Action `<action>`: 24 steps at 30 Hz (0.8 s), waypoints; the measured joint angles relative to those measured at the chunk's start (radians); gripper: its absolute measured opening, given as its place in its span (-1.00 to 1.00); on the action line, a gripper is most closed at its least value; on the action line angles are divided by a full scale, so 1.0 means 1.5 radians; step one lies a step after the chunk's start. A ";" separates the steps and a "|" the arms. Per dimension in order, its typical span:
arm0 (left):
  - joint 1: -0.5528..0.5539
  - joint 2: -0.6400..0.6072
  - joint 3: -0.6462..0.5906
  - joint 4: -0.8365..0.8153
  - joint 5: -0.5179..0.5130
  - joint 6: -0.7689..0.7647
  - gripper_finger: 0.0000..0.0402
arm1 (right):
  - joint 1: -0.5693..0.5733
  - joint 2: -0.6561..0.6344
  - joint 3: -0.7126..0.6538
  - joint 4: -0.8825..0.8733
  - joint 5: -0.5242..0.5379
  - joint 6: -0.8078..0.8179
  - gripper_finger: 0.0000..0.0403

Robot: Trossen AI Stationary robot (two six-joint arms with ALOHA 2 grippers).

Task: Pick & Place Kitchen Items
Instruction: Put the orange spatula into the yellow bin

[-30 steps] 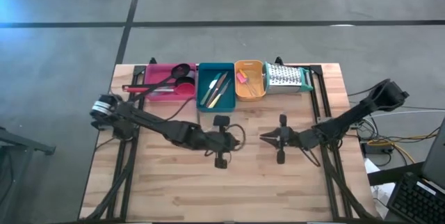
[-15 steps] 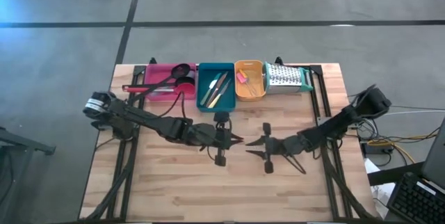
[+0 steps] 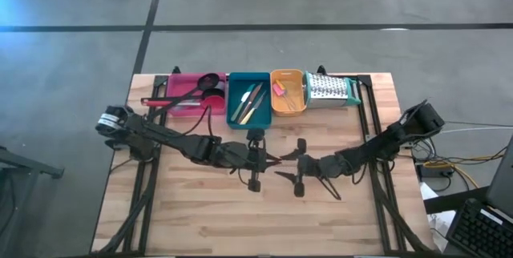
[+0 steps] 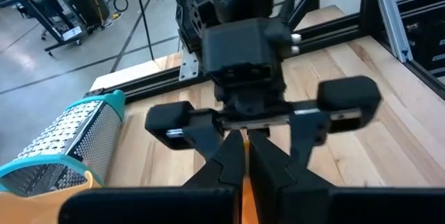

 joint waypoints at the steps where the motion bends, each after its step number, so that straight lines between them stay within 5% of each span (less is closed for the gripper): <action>1: 0.001 0.000 0.000 0.000 0.000 0.000 -0.95 | 0.000 0.007 0.006 0.000 0.000 -0.001 0.09; 10: 0.003 0.000 0.004 0.001 0.007 0.004 -0.95 | -0.010 0.079 0.060 0.001 0.002 -0.013 -0.07; 13: 0.003 0.000 0.005 -0.006 0.009 0.004 -0.95 | -0.012 0.088 0.066 0.000 0.003 -0.014 -0.28; 17: 0.002 0.000 0.005 -0.017 0.012 0.004 -0.95 | -0.012 0.087 0.070 0.000 0.003 -0.025 -0.83; 24: 0.002 -0.002 0.005 -0.017 0.006 -0.001 -0.73 | -0.013 0.064 0.069 -0.038 0.036 -0.045 -0.95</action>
